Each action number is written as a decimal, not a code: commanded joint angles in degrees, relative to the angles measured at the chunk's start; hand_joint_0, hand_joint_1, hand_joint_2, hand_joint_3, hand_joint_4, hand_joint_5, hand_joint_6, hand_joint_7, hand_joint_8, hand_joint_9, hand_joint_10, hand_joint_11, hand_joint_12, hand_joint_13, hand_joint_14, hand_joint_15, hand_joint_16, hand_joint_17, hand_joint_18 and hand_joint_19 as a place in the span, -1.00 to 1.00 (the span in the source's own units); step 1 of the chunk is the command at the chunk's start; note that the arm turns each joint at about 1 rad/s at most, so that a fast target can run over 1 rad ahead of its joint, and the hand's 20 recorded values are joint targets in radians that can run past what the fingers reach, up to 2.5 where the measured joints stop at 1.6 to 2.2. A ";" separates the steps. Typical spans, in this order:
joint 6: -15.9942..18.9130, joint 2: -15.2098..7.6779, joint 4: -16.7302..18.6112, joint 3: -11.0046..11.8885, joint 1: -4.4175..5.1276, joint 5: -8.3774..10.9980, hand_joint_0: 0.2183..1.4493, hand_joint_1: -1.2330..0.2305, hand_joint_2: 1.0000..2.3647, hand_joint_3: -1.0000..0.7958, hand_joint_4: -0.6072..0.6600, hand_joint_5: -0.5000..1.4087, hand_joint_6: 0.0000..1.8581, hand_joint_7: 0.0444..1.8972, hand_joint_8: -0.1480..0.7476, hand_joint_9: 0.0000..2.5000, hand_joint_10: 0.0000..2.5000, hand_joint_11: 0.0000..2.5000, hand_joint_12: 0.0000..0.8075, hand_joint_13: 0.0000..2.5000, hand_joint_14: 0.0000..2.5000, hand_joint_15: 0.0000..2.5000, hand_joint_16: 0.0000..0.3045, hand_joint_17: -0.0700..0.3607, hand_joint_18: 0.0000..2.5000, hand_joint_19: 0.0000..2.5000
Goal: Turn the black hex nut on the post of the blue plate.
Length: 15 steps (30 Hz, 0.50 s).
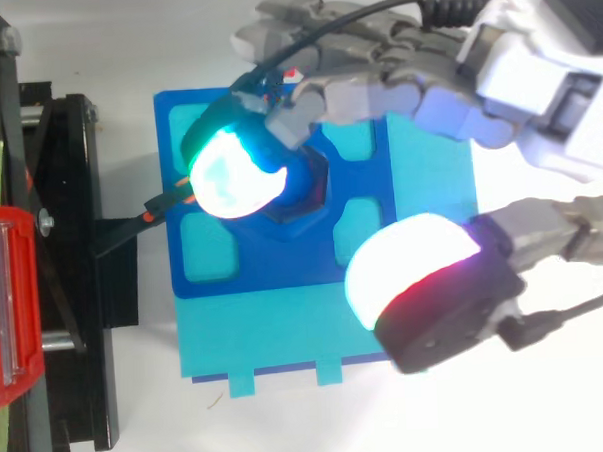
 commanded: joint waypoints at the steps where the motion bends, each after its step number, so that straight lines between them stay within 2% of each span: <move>1: 0.06 -2.90 -0.21 2.44 -0.06 0.00 -0.72 0.55 -1.00 -0.44 0.36 -0.72 -0.46 -0.36 -0.05 -1.00 -1.00 -1.00 0.17 -1.00 -1.00 -0.88 -0.58 -0.01 -1.00 -0.87; 3: 0.50 -4.31 -2.50 4.37 -0.06 -0.26 -0.72 0.54 -1.00 -0.44 0.43 -0.72 -0.46 -0.31 -0.05 -1.00 -1.00 -1.00 0.17 -1.00 -1.00 -0.88 -0.58 -0.01 -1.00 -0.88; 4: 0.50 -4.48 -3.02 4.46 -0.06 -0.44 -0.72 0.36 -1.00 -0.44 0.44 -0.72 -0.46 -0.28 -0.02 -1.00 -1.00 -1.00 0.18 -1.00 -1.00 -0.87 -0.58 -0.01 -1.00 -0.88; 5: 0.50 -4.57 -3.20 4.46 0.03 -0.35 -0.72 0.30 -1.00 -0.44 0.43 -0.72 -0.46 -0.27 -0.03 -1.00 -1.00 -1.00 0.17 -1.00 -1.00 -0.87 -0.59 -0.02 -1.00 -0.88; 7: 0.23 -4.57 -2.85 4.46 0.03 -0.35 -0.67 0.00 -1.00 -0.44 0.30 -0.75 -0.46 -0.21 -0.08 -1.00 -1.00 -1.00 0.12 -1.00 -1.00 -0.87 -0.61 -0.05 -1.00 -0.91; 11: -0.03 -4.66 -2.67 4.46 0.03 -0.44 -0.63 -0.26 -1.00 -0.44 0.21 -0.78 -0.46 -0.19 -0.12 -1.00 -1.00 -1.00 0.11 -1.00 -1.00 -0.87 -0.62 -0.07 -1.00 -0.92; 15: -0.12 -4.66 -2.67 4.46 0.11 -0.26 -0.62 -0.43 -1.00 -0.44 0.14 -0.79 -0.46 -0.19 -0.14 -1.00 -1.00 -1.00 0.09 -1.00 -1.00 -0.85 -0.63 -0.09 -1.00 -0.93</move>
